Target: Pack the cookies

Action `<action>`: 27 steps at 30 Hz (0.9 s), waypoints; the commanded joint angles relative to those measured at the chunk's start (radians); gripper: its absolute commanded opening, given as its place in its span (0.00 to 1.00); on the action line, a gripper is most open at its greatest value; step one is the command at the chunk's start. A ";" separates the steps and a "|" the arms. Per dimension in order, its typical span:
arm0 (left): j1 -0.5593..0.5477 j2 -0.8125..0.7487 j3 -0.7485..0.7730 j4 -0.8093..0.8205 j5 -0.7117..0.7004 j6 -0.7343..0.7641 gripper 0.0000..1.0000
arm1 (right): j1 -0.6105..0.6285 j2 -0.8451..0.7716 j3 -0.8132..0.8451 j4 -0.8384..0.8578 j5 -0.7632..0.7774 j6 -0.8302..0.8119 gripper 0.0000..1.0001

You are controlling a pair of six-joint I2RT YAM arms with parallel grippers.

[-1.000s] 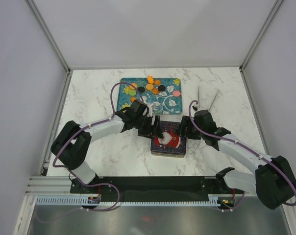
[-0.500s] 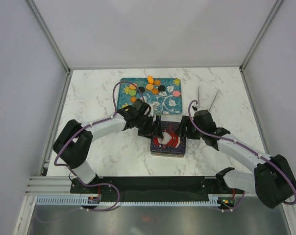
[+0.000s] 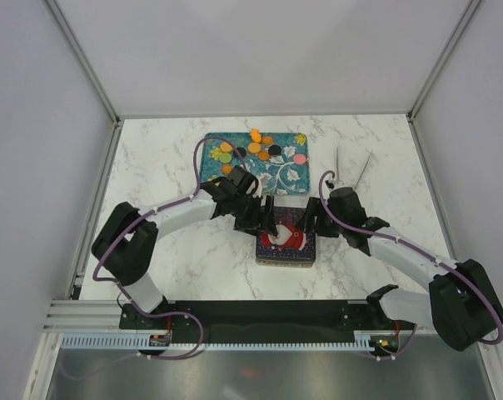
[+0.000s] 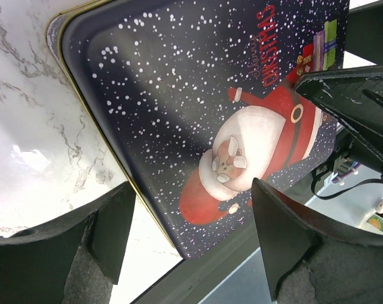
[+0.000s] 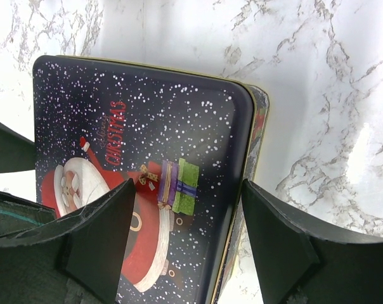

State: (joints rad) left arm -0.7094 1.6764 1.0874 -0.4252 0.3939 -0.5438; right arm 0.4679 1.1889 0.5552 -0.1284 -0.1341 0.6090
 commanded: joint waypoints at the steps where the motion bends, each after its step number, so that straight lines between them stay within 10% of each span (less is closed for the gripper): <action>1: -0.010 0.016 0.057 0.036 0.026 0.031 0.80 | 0.006 0.011 -0.014 0.016 -0.039 0.005 0.76; 27: -0.012 0.040 0.049 -0.006 -0.020 0.044 0.80 | 0.185 0.078 -0.040 0.171 -0.038 0.086 0.50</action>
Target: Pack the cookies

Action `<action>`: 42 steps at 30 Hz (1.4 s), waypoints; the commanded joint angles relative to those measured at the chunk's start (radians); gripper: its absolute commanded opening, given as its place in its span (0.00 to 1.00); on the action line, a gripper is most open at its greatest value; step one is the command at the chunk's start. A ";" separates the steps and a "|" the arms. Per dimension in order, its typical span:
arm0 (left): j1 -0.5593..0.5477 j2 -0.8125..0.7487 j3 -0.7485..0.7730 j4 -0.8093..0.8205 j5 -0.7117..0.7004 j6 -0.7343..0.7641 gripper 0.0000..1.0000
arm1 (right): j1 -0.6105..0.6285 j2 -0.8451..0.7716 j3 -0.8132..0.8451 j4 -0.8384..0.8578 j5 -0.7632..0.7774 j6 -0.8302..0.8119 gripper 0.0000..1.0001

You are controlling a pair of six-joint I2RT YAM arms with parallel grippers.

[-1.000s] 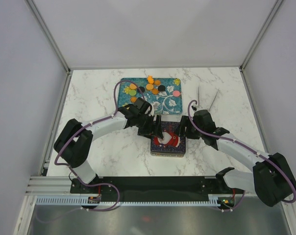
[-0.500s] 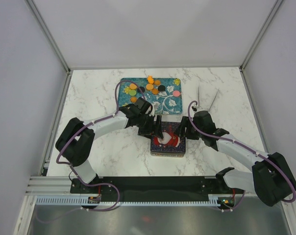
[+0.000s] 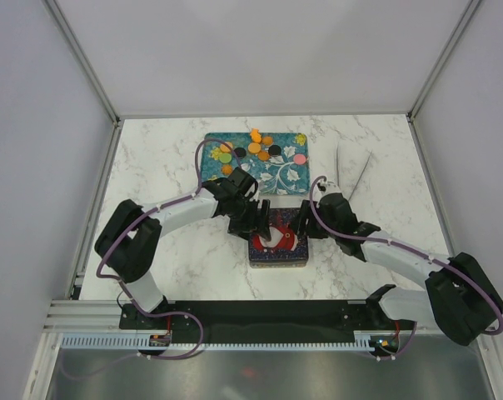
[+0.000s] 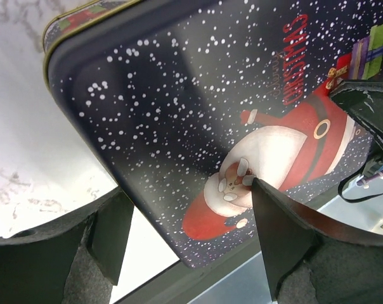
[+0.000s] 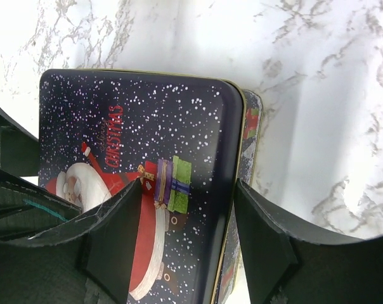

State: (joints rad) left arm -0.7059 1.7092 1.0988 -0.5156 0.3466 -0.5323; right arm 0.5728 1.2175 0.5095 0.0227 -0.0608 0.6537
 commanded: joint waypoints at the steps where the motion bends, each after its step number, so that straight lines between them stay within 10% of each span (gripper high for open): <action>1: -0.017 0.007 0.038 0.072 0.016 0.040 0.80 | 0.087 0.057 0.011 0.034 -0.114 0.043 0.49; 8: -0.014 0.001 0.042 0.017 -0.063 0.075 0.83 | 0.124 0.128 0.030 0.149 -0.215 0.061 0.48; 17: -0.003 0.013 0.019 0.012 -0.090 0.083 0.84 | 0.095 0.088 0.080 0.056 -0.175 0.046 0.81; 32: 0.008 0.038 0.021 0.015 -0.080 0.086 0.82 | -0.100 -0.142 0.043 -0.136 -0.238 0.004 0.83; 37: 0.008 0.043 0.024 0.015 -0.075 0.084 0.82 | -0.123 -0.197 0.049 -0.175 -0.287 0.001 0.77; 42: 0.008 0.041 0.024 0.016 -0.074 0.087 0.82 | -0.125 -0.251 0.032 -0.057 -0.527 0.063 0.41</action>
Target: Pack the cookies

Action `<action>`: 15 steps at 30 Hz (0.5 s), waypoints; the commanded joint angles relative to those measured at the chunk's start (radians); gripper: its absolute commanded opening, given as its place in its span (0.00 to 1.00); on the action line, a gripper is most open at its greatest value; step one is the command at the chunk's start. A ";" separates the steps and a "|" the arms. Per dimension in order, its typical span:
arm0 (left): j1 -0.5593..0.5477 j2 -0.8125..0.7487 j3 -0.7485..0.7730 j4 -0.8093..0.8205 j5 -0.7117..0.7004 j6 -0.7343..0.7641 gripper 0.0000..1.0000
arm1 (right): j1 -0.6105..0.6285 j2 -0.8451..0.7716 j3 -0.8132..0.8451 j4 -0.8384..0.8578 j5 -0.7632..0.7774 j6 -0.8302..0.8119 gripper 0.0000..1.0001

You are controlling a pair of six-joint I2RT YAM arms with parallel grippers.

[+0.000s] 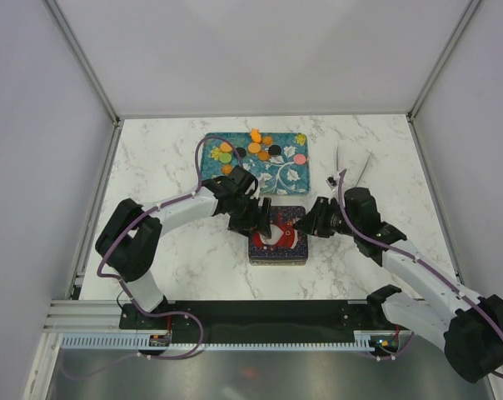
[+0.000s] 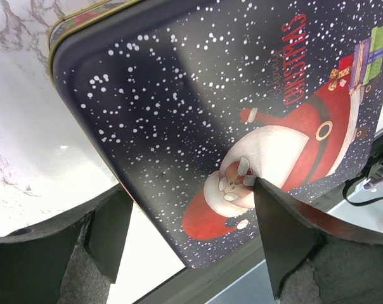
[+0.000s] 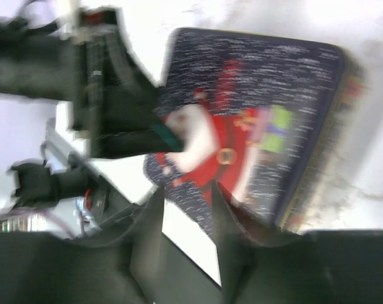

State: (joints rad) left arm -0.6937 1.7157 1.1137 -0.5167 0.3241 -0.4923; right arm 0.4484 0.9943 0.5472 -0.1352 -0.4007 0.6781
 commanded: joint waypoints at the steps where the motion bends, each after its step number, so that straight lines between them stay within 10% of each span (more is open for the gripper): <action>1: -0.004 0.033 0.009 0.017 -0.051 0.047 0.82 | -0.001 -0.017 -0.030 0.127 -0.229 0.088 0.24; 4: -0.004 0.033 0.008 0.015 -0.049 0.047 0.82 | 0.000 0.003 -0.118 0.325 -0.303 0.165 0.00; 15: -0.004 0.039 0.011 0.018 -0.049 0.049 0.82 | -0.007 0.266 -0.449 0.764 -0.305 0.202 0.00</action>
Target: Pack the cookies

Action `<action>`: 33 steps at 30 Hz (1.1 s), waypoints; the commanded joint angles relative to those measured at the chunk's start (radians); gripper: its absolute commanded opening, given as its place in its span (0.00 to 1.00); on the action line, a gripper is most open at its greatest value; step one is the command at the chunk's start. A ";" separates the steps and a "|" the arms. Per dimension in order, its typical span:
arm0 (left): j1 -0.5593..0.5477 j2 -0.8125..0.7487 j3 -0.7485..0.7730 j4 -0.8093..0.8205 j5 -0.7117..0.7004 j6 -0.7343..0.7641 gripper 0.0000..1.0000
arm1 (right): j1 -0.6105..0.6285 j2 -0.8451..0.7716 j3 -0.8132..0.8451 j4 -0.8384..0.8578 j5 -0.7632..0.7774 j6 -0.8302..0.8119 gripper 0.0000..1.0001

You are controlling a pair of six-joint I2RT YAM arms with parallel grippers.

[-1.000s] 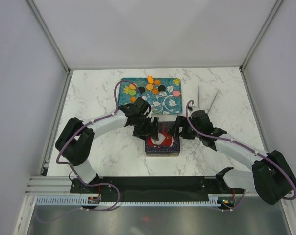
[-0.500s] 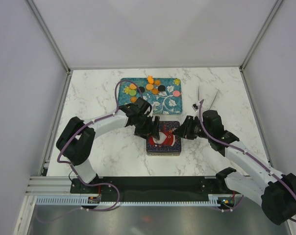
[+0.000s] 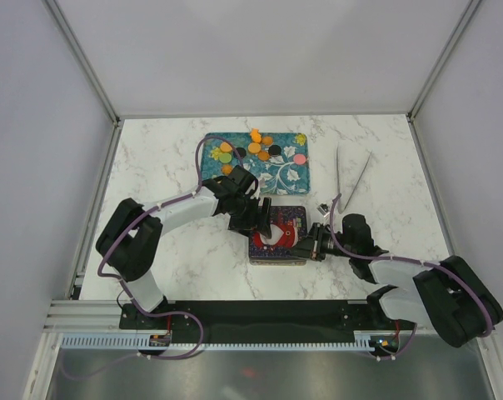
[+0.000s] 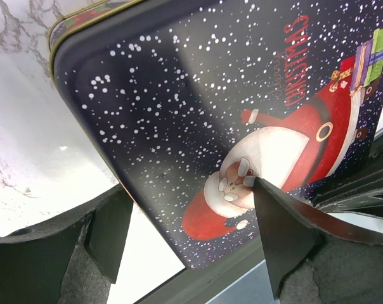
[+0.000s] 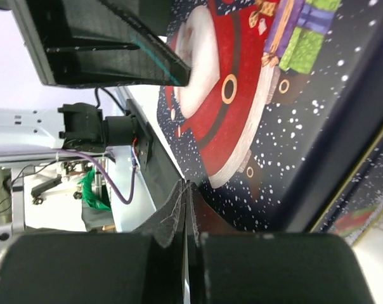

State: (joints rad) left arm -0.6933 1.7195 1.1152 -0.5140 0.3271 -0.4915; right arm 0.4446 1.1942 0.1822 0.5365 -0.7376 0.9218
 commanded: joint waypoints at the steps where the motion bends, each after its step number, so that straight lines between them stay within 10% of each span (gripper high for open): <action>1: -0.005 0.034 0.011 0.015 -0.049 0.047 0.82 | -0.004 0.094 -0.089 0.111 0.029 -0.038 0.00; 20: 0.003 0.018 0.005 0.014 -0.048 0.051 0.82 | -0.003 -0.211 0.264 -0.270 -0.100 -0.150 0.00; 33: 0.003 0.034 0.014 0.019 -0.039 0.048 0.82 | -0.003 0.343 -0.093 0.557 -0.129 0.066 0.00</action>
State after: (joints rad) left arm -0.6933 1.7256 1.1168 -0.5011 0.3302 -0.4904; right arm 0.4492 1.4754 0.1307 0.8654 -0.9371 0.9569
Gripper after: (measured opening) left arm 0.823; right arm 0.006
